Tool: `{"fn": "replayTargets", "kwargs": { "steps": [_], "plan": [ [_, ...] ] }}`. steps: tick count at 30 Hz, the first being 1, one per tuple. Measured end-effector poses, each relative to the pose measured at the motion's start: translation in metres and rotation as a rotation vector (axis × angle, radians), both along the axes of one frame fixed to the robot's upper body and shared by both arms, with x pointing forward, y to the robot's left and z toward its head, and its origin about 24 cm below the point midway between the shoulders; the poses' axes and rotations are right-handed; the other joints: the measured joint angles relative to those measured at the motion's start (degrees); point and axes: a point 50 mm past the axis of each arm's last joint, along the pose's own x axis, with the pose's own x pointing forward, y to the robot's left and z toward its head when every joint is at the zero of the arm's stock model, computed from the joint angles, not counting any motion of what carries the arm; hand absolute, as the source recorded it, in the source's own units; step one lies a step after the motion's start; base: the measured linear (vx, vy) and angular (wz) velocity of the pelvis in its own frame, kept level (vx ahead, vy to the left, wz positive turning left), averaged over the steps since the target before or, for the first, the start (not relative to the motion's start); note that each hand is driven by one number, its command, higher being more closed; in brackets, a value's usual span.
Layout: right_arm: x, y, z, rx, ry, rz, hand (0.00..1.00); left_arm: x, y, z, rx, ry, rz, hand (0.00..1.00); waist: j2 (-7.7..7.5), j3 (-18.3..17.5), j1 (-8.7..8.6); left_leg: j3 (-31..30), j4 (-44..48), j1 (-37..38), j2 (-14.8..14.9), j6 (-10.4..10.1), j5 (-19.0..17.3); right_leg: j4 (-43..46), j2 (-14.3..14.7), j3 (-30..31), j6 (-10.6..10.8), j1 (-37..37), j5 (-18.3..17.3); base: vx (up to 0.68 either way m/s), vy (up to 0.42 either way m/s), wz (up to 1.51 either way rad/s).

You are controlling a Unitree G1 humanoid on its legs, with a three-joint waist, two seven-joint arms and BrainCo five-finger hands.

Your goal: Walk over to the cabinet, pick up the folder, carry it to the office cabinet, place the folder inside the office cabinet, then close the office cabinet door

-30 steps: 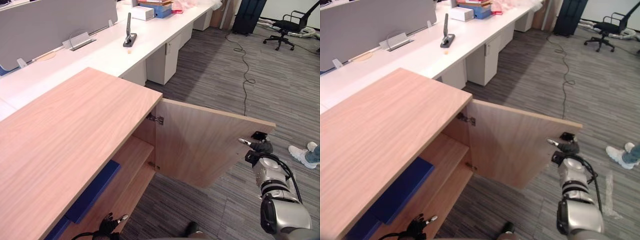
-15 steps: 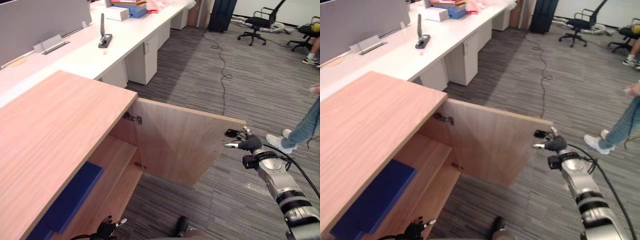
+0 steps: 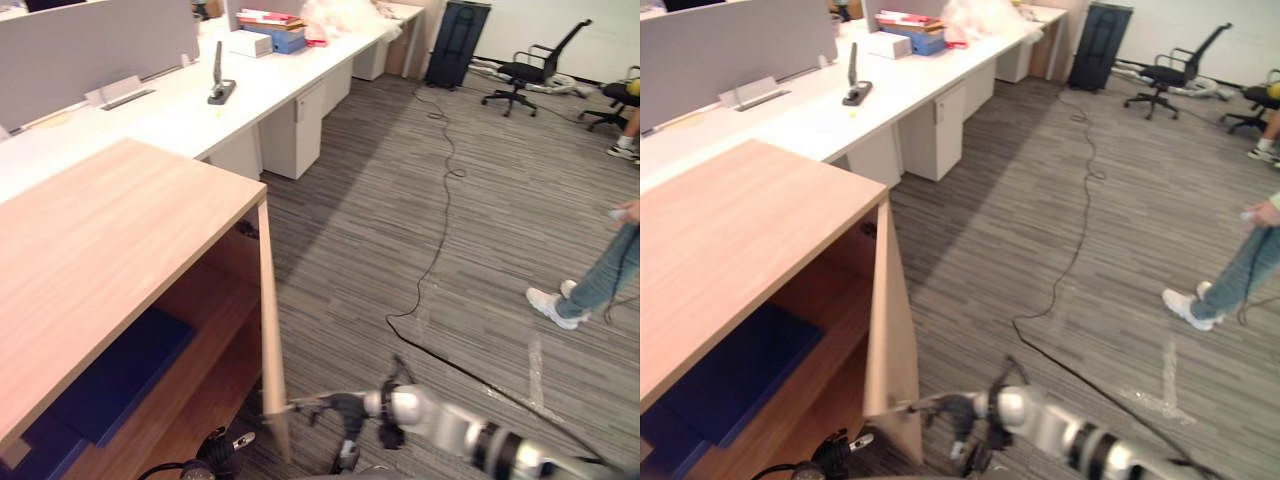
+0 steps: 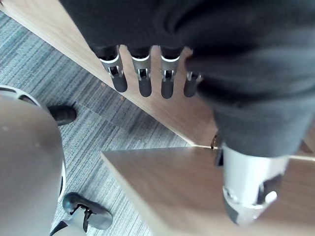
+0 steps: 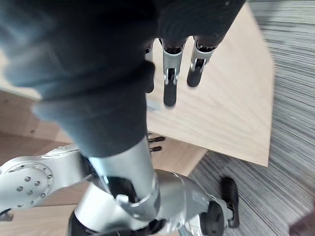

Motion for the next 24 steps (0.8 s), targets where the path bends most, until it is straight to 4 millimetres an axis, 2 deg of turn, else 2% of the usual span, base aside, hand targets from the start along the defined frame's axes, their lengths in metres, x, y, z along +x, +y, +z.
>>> {"fn": "replayTargets", "kwargs": {
  "steps": [1,3,4,6,8,10,14,17,19,20,22,23,24],
  "plan": [
    [-0.003,-0.004,-0.001,-0.023,0.001,0.037,0.0,0.0,0.002,0.0,0.007,-0.003,0.025,0.0,-0.04,0.0,0.44,-0.3,0.0,0.0,-0.2,0.0,0.0,0.5,-0.2,-0.2,0.0,0.0,0.0,-0.03,0.05,0.32],
    [-0.019,-0.027,-0.015,-0.147,0.046,0.109,0.0,-0.011,0.012,0.0,0.029,0.025,0.046,0.0,-0.33,-0.1,1.13,-0.7,0.0,-0.1,-0.9,0.0,0.1,2.1,-1.8,-0.3,0.0,-0.5,-0.2,0.0,0.114,0.09],
    [-0.03,-0.041,-0.023,-0.215,0.092,0.139,0.0,-0.02,0.017,-0.001,0.042,0.051,0.052,0.0,-0.82,-0.2,1.18,-1.0,0.0,-0.5,-1.5,0.2,0.2,3.1,-2.6,-0.3,0.2,-1.3,-0.4,-0.01,0.153,0.03],
    [-0.043,-0.056,-0.03,-0.265,0.158,0.147,0.0,-0.029,0.022,-0.002,0.053,0.073,0.06,0.0,-1.96,-0.8,1.4,-1.1,0.0,-1.7,-1.9,0.3,0.5,4.0,-3.3,-0.3,0.2,-2.7,-0.3,0.01,0.114,0.04],
    [-0.053,-0.07,-0.031,-0.296,0.241,0.153,0.0,-0.035,0.03,-0.001,0.056,0.091,0.075,0.0,-3.71,-1.0,1.69,-1.7,0.0,-2.1,-2.6,0.5,1.5,4.9,-4.5,-0.4,0.2,-3.2,-0.3,0.04,0.112,0.1],
    [-0.053,-0.073,-0.026,-0.281,0.277,0.136,0.0,-0.039,0.033,-0.001,0.056,0.098,0.083,0.0,-4.12,-1.3,2.03,-2.4,0.1,-2.1,-3.2,0.1,1.8,6.2,-5.5,-0.4,0.1,-3.4,-0.3,0.06,0.094,0.15],
    [-0.052,-0.076,-0.025,-0.278,0.326,0.096,0.0,-0.039,0.032,-0.001,0.045,0.094,0.09,0.0,-4.21,-1.3,3.13,-3.2,0.2,-2.2,-4.4,0.8,1.6,8.3,-7.5,-0.6,0.8,-3.9,-0.7,0.04,0.075,0.13],
    [-0.045,-0.075,-0.039,-0.252,0.341,-0.036,0.0,-0.038,0.029,-0.002,0.037,0.086,0.089,0.0,-4.0,-0.8,3.4,-5.6,0.1,-2.5,-5.6,1.4,1.9,11.4,-10.5,-2.4,2.1,-3.9,-2.3,0.02,0.055,0.44],
    [-0.037,-0.077,-0.06,-0.247,0.381,-0.226,0.0,-0.029,0.027,0.001,0.05,0.06,0.062,0.0,-3.8,-0.8,3.11,-11.0,-0.4,-4.4,-6.8,2.2,2.5,15.0,-13.5,-5.3,3.1,-3.7,-3.7,0.02,-0.003,1.1],
    [-0.035,-0.081,-0.065,-0.245,0.393,-0.282,0.0,-0.026,0.026,0.001,0.049,0.047,0.061,0.0,-3.66,-0.8,2.8,-13.1,-0.8,-4.9,-7.1,2.5,2.9,16.2,-14.0,-4.6,3.3,-3.7,-4.0,0.02,-0.017,1.68],
    [-0.024,-0.098,-0.09,-0.206,0.411,-0.765,0.0,-0.015,0.025,0.004,0.057,0.014,0.048,0.0,-3.57,-0.7,2.49,-21.0,-1.9,-7.0,-7.7,2.4,4.8,18.3,-14.4,6.8,4.7,-3.4,-5.0,0.04,-0.016,2.0],
    [-0.019,-0.106,-0.098,-0.149,0.429,-1.075,0.0,-0.013,0.024,0.004,0.055,0.011,0.06,0.0,-3.33,-0.5,2.57,-25.7,-1.9,-7.9,-8.7,2.2,5.5,19.8,-14.4,14.1,5.4,-2.9,-6.5,0.06,-0.042,2.22],
    [-0.021,-0.116,-0.104,-0.1,0.456,-1.325,0.0,-0.012,0.021,0.003,0.054,0.009,0.062,0.0,-2.73,0.0,2.46,-30.6,-1.9,-8.4,-9.3,2.2,6.1,23.5,-14.5,20.4,5.0,-2.7,-8.2,0.04,-0.059,2.05]
  ]
}}
